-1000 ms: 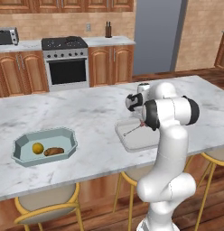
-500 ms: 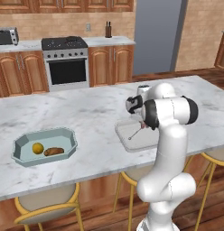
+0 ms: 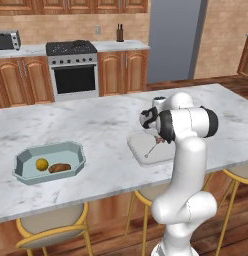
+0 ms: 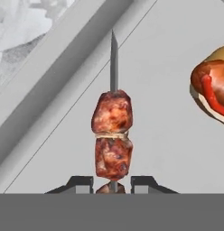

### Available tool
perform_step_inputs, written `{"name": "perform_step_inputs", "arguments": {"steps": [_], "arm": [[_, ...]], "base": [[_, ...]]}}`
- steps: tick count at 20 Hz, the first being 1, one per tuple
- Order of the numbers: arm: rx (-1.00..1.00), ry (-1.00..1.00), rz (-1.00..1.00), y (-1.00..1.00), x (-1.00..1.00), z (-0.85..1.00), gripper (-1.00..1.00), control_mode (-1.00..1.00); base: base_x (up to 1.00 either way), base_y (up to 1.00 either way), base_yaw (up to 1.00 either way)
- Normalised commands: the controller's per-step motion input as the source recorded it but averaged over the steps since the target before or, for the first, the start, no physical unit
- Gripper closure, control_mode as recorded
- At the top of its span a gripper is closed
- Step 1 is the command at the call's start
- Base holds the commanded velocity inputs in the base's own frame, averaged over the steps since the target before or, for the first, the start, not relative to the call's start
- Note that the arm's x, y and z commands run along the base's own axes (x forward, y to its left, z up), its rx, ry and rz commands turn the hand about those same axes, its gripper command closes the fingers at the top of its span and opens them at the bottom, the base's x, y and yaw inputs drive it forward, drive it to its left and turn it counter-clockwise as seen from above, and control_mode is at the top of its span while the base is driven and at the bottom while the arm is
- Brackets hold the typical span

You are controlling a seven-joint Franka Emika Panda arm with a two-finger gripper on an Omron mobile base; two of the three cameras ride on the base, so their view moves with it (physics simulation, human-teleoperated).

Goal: Place the cold items (potato and lemon) from the fridge in one tupperware on the dining counter. Place the warm items (hot dog and kebab skewer) in the stove area in another tupperware.

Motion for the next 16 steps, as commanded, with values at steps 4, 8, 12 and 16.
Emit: {"name": "perform_step_inputs", "arguments": {"steps": [4, 8, 12, 16], "arm": [[0.0, -0.01, 0.01, 0.0, 0.0, -0.02, 1.0, -1.0], [0.0, 0.0, 0.0, 0.0, -0.01, 0.0, -1.0, -1.0], [0.0, -0.02, 0.0, 0.0, -0.33, 0.0, -1.0, -1.0], [0.0, -0.01, -0.03, 0.08, -0.52, 0.1, -1.0, -1.0]], "base": [[0.0, 0.0, 0.0], [0.0, 0.0, 0.0], [0.0, 0.0, 0.0], [0.0, 0.0, 0.0]]}}
